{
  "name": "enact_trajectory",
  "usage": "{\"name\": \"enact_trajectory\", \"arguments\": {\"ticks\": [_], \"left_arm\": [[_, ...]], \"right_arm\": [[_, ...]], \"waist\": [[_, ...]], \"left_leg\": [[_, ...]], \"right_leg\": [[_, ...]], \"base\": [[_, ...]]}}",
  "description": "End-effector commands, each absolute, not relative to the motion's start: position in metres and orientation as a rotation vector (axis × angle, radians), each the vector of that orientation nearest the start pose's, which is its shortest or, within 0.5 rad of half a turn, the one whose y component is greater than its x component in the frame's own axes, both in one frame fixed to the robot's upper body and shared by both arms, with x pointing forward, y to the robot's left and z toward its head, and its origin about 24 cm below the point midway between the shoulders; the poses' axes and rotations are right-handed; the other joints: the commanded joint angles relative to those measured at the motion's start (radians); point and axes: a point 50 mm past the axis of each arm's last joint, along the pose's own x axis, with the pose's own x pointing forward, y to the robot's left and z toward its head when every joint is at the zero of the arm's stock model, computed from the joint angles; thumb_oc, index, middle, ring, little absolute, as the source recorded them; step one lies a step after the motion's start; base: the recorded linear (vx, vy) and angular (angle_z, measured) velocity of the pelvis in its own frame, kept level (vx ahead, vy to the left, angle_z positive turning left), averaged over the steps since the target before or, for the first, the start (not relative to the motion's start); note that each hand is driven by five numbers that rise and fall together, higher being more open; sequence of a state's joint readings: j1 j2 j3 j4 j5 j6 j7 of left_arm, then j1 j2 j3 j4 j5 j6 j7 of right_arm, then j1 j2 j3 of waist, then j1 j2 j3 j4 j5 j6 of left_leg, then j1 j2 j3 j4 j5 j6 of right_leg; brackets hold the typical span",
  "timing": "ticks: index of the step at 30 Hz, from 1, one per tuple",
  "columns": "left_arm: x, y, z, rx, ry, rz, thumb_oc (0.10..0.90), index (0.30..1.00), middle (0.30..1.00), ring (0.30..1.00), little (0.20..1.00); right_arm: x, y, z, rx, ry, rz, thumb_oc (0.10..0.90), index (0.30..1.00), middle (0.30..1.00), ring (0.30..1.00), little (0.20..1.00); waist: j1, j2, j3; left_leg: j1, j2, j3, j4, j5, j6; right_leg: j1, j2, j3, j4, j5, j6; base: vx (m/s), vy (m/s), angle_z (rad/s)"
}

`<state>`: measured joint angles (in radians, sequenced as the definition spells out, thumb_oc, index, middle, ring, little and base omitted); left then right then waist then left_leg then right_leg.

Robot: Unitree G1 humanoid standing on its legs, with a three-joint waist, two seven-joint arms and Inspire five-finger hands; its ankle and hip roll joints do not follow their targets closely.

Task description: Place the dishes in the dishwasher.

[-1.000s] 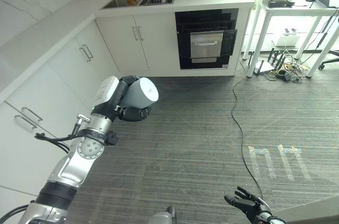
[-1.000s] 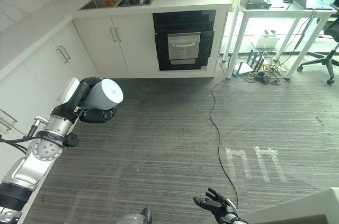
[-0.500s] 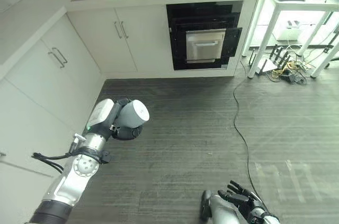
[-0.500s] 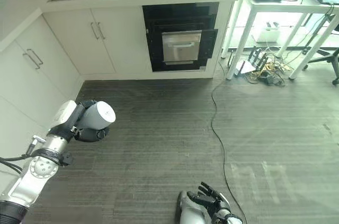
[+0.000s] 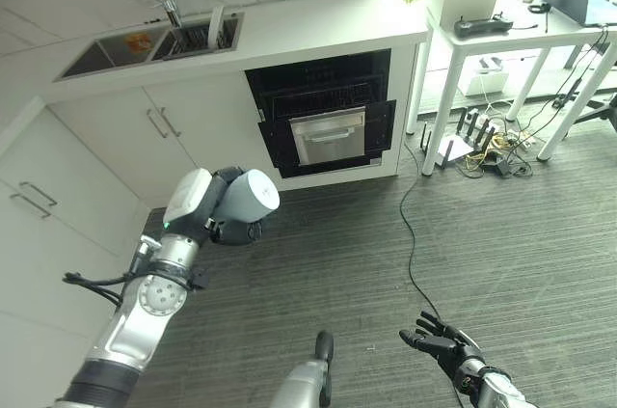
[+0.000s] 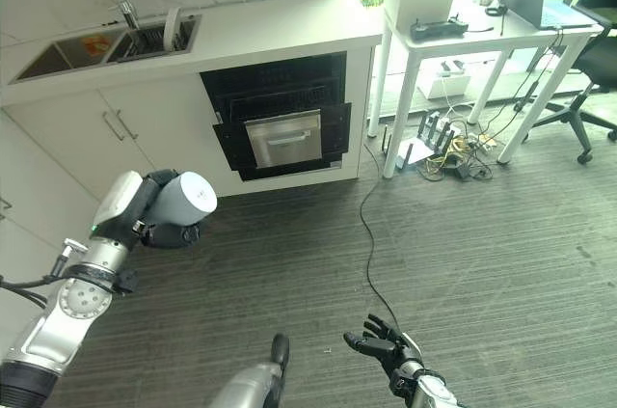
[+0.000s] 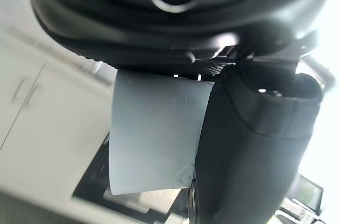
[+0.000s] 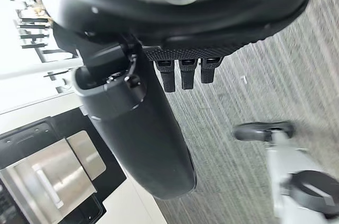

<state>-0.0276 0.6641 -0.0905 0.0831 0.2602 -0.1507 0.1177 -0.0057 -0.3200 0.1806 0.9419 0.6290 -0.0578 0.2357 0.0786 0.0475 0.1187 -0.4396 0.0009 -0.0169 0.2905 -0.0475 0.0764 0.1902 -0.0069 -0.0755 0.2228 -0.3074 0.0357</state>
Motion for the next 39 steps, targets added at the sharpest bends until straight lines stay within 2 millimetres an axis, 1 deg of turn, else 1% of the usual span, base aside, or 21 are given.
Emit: {"name": "enact_trajectory", "arguments": {"ticks": [1, 4, 6, 10, 11, 12, 13, 15, 16, 19, 24, 25, 26, 27, 28, 30, 32, 34, 36, 37, 39], "left_arm": [[0.272, 0.254, 0.16, 0.984, -0.453, 0.093, 0.4, 0.3, 0.3, 0.3, 0.3], [0.278, 0.253, 0.161, 1.004, -0.45, 0.071, 0.4, 0.3, 0.3, 0.3, 0.3], [0.283, 0.253, 0.165, 1.028, -0.451, 0.056, 0.4, 0.3, 0.3, 0.3, 0.3], [0.287, 0.261, 0.169, 1.046, -0.422, 0.059, 0.4, 0.3, 0.3, 0.3, 0.3], [0.286, 0.263, 0.168, 1.044, -0.412, 0.062, 0.4, 0.3, 0.3, 0.3, 0.3], [0.284, 0.263, 0.166, 1.051, -0.412, 0.058, 0.4, 0.3, 0.3, 0.3, 0.3], [0.283, 0.262, 0.166, 1.056, -0.412, 0.058, 0.4, 0.3, 0.3, 0.3, 0.3], [0.282, 0.262, 0.167, 1.066, -0.416, 0.078, 0.4, 0.3, 0.3, 0.3, 0.3], [0.281, 0.262, 0.169, 1.068, -0.419, 0.092, 0.4, 0.3, 0.3, 0.3, 0.3], [0.279, 0.263, 0.17, 1.078, -0.429, 0.078, 0.4, 0.3, 0.3, 0.3, 0.3], [0.272, 0.258, 0.162, 1.071, -0.433, 0.074, 0.4, 0.3, 0.3, 0.3, 0.3], [0.27, 0.259, 0.165, 1.064, -0.44, 0.069, 0.4, 0.3, 0.3, 0.3, 0.3], [0.27, 0.261, 0.166, 1.062, -0.436, 0.061, 0.4, 0.3, 0.3, 0.3, 0.3], [0.271, 0.261, 0.166, 1.061, -0.436, 0.052, 0.4, 0.3, 0.3, 0.3, 0.3], [0.272, 0.26, 0.167, 1.063, -0.435, 0.045, 0.4, 0.3, 0.3, 0.3, 0.3], [0.271, 0.259, 0.164, 1.067, -0.434, 0.044, 0.4, 0.3, 0.3, 0.3, 0.3], [0.27, 0.254, 0.163, 1.066, -0.443, 0.042, 0.4, 0.3, 0.3, 0.3, 0.3], [0.27, 0.248, 0.161, 1.066, -0.464, 0.027, 0.4, 0.3, 0.3, 0.3, 0.3], [0.268, 0.249, 0.161, 1.092, -0.469, 0.041, 0.4, 0.3, 0.3, 0.3, 0.3], [0.269, 0.253, 0.164, 1.097, -0.462, 0.052, 0.4, 0.3, 0.3, 0.3, 0.3], [0.273, 0.257, 0.166, 1.092, -0.452, 0.058, 0.4, 0.3, 0.3, 0.3, 0.3]], "right_arm": [[0.182, -0.22, -0.107, 0.332, 0.663, -0.008, 0.8, 0.9, 0.9, 0.9, 0.9], [0.182, -0.213, -0.107, 0.344, 0.672, -0.003, 0.8, 0.9, 0.9, 0.9, 0.9], [0.181, -0.204, -0.108, 0.359, 0.677, 0.005, 0.8, 0.9, 0.9, 0.9, 0.9], [0.178, -0.198, -0.112, 0.368, 0.696, 0.017, 0.8, 0.9, 0.9, 0.9, 0.9], [0.177, -0.197, -0.113, 0.365, 0.702, 0.026, 0.8, 0.9, 0.9, 0.9, 0.9], [0.178, -0.197, -0.112, 0.361, 0.697, 0.038, 0.8, 0.9, 0.9, 0.9, 0.9], [0.179, -0.198, -0.111, 0.36, 0.692, 0.04, 0.8, 0.9, 0.9, 0.9, 0.9], [0.181, -0.206, -0.109, 0.356, 0.681, 0.046, 0.8, 0.9, 0.9, 0.9, 0.9], [0.182, -0.207, -0.109, 0.356, 0.68, 0.053, 0.8, 0.9, 0.9, 0.9, 0.9], [0.181, -0.208, -0.11, 0.366, 0.687, 0.05, 0.8, 0.9, 0.9, 0.9, 0.9], [0.184, -0.21, -0.11, 0.331, 0.706, 0.081, 0.8, 0.9, 0.9, 0.9, 0.9], [0.183, -0.219, -0.109, 0.321, 0.697, 0.072, 0.8, 0.9, 0.9, 0.9, 0.9], [0.18, -0.224, -0.11, 0.306, 0.701, 0.065, 0.8, 0.9, 0.9, 0.9, 0.9], [0.179, -0.227, -0.11, 0.308, 0.701, 0.051, 0.8, 0.9, 0.9, 0.9, 0.9], [0.178, -0.229, -0.111, 0.315, 0.701, 0.036, 0.8, 0.9, 0.9, 0.9, 0.9], [0.179, -0.23, -0.111, 0.315, 0.713, 0.022, 0.8, 0.9, 0.9, 0.9, 0.9], [0.179, -0.228, -0.112, 0.315, 0.719, 0.008, 0.8, 0.9, 0.9, 0.9, 0.9], [0.177, -0.228, -0.113, 0.321, 0.719, -0.021, 0.8, 0.9, 0.9, 0.9, 0.9], [0.177, -0.221, -0.115, 0.351, 0.725, -0.038, 0.8, 0.9, 0.9, 0.9, 0.9], [0.175, -0.216, -0.117, 0.34, 0.74, -0.017, 0.8, 0.9, 0.9, 0.9, 0.9], [0.17, -0.214, -0.121, 0.341, 0.757, -0.018, 0.8, 0.9, 0.9, 0.9, 0.9]], "waist": [[-0.002, -0.021, -0.06], [-0.008, -0.016, -0.061], [-0.019, -0.007, -0.068], [-0.021, 0.006, -0.061], [-0.021, 0.008, -0.058], [-0.028, 0.006, -0.048], [-0.033, 0.002, -0.046], [-0.054, -0.022, -0.032], [-0.072, -0.035, -0.031], [-0.072, -0.036, -0.033], [-0.046, -0.053, -0.044], [-0.029, -0.083, -0.023], [-0.028, -0.087, -0.012], [-0.027, -0.087, -0.009], [-0.025, -0.082, -0.01], [-0.011, -0.062, -0.016], [-0.004, -0.039, -0.012], [-0.002, -0.031, -0.015], [0.007, -0.005, -0.044], [-0.002, 0.017, -0.043], [-0.017, 0.034, -0.032]], "left_leg": [[0.14, 0.04, 0.029, 0.009, -0.016, -0.103], [0.191, 0.008, 0.004, 0.009, -0.04, -0.075], [0.222, -0.013, -0.004, 0.009, -0.061, -0.046], [0.268, -0.03, 0.018, 0.009, -0.094, -0.01], [0.284, -0.035, 0.018, 0.009, -0.104, -0.004], [0.303, -0.045, 0.005, 0.009, -0.116, -0.006], [0.309, -0.051, -0.001, 0.009, -0.12, -0.008], [0.333, -0.077, -0.012, 0.009, -0.149, -0.014], [0.351, -0.094, -0.033, 0.009, -0.185, -0.012], [0.365, -0.085, -0.059, 0.009, -0.208, -0.015], [0.42, -0.019, -0.041, 0.009, -0.169, -0.057], [0.397, -0.003, 0.002, 0.112, -0.039, -0.071], [0.346, 0.013, 0.029, 0.211, -0.021, -0.073], [0.322, 0.018, 0.044, 0.227, -0.018, -0.073], [0.314, 0.0, 0.054, 0.19, -0.037, -0.068], [0.331, -0.059, 0.053, 0.011, -0.048, -0.064], [0.268, -0.075, 0.044, 0.009, -0.053, -0.073], [0.22, -0.068, 0.071, 0.009, -0.041, -0.077], [0.23, -0.047, 0.06, 0.009, -0.08, -0.063], [0.257, -0.03, 0.051, 0.009, -0.092, -0.053], [0.28, -0.025, 0.029, 0.009, -0.105, -0.038]], "right_leg": [[-0.164, -0.059, -0.018, 0.077, 0.052, 0.049], [-0.127, -0.078, -0.051, 0.077, 0.074, 0.054], [-0.106, -0.079, -0.08, 0.082, 0.182, 0.083], [-0.2, -0.117, -0.118, 0.288, 0.25, 0.092], [-0.23, -0.11, -0.123, 0.286, 0.258, 0.087], [-0.249, -0.071, -0.124, 0.189, 0.247, 0.08], [-0.255, -0.066, -0.119, 0.125, 0.249, 0.078], [-0.352, -0.103, -0.076, 0.077, 0.221, 0.082], [-0.449, -0.136, 0.001, 0.077, 0.281, 0.114], [-0.471, -0.126, 0.04, 0.077, 0.281, 0.123], [-0.393, -0.105, 0.008, 0.077, 0.226, 0.078], [-0.335, -0.095, 0.023, 0.077, 0.195, 0.045], [-0.307, -0.087, 0.017, 0.077, 0.185, 0.028], [-0.294, -0.085, 0.006, 0.077, 0.178, 0.022], [-0.288, -0.08, -0.003, 0.077, 0.17, 0.023], [-0.278, -0.063, -0.003, 0.077, 0.144, 0.029], [-0.263, -0.039, -0.006, 0.077, 0.127, 0.029], [-0.256, -0.035, -0.026, 0.077, 0.117, 0.03], [-0.231, -0.041, -0.119, 0.077, 0.122, 0.042], [-0.213, -0.04, -0.155, 0.077, 0.178, 0.061], [-0.24, -0.046, -0.152, 0.136, 0.228, 0.081]], "base": [[0.37, 0.263, -0.42], [0.4, 0.29, 0.07], [0.34, 0.239, 0.45], [0.2, 0.134, 0.42], [0.21, -0.026, 0.21], [0.22, -0.081, 0.24], [0.23, -0.174, 0.35], [0.23, -0.239, 0.07], [0.3, -0.285, -0.15], [0.33, -0.277, 0.22], [0.39, -0.342, 0.44], [0.37, -0.405, 0.07], [0.4, -0.416, 0.11], [0.23, -0.143, 0.26], [0.23, -0.024, 0.19], [0.26, 0.071, -0.08], [0.16, 0.1, -0.05], [0.16, 0.171, -0.28], [0.23, 0.196, -0.4], [0.2, 0.063, -0.35], [0.13, -0.022, -0.12]]}}
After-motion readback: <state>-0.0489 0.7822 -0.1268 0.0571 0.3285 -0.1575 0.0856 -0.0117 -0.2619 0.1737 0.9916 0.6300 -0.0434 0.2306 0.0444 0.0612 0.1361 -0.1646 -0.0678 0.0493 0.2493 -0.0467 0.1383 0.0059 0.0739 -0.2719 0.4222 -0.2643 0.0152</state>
